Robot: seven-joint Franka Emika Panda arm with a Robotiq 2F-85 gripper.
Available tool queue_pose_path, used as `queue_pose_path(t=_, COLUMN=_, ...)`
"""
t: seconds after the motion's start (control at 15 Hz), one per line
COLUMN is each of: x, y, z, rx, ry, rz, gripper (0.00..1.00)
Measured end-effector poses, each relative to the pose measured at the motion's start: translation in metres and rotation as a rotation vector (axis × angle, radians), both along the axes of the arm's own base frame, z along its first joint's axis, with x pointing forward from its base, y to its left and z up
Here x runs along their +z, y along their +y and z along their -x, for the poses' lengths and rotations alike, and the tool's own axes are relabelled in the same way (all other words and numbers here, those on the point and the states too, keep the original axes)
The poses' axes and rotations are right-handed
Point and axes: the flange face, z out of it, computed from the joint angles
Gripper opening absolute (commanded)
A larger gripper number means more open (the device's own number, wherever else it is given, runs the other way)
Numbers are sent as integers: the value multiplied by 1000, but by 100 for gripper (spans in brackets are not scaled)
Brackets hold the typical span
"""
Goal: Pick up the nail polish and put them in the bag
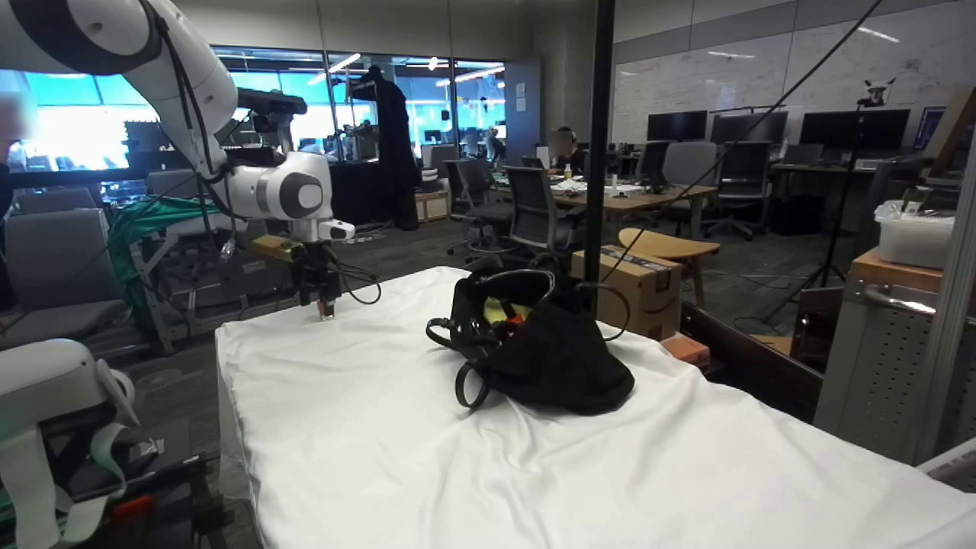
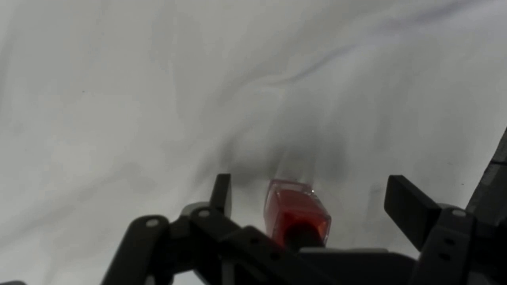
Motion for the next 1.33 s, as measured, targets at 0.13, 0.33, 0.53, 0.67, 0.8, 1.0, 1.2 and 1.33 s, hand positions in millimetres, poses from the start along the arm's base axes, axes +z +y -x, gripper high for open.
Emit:
queue_pose_path(t=0.13, x=0, y=0, z=0, rx=0, ry=-4, rz=-4, gripper=100)
queue_pose_path(t=0.33, x=0, y=0, z=-2, rx=-1, ry=-16, rz=-10, gripper=100)
queue_pose_path(t=0.53, x=0, y=-2, z=-6, rx=-8, ry=-32, rz=-13, gripper=100)
queue_pose_path(t=0.67, x=-1, y=-5, z=-7, rx=-14, ry=-39, rz=-11, gripper=100)
queue_pose_path(t=0.8, x=-1, y=-4, z=-7, rx=-13, ry=-43, rz=-8, gripper=100)
queue_pose_path(t=1.0, x=-1, y=-2, z=-5, rx=0, ry=-50, rz=1, gripper=100)
queue_pose_path(t=1.2, x=0, y=0, z=-2, rx=15, ry=-56, rz=13, gripper=76)
queue_pose_path(t=1.33, x=0, y=1, z=0, rx=26, ry=-59, rz=22, gripper=59)
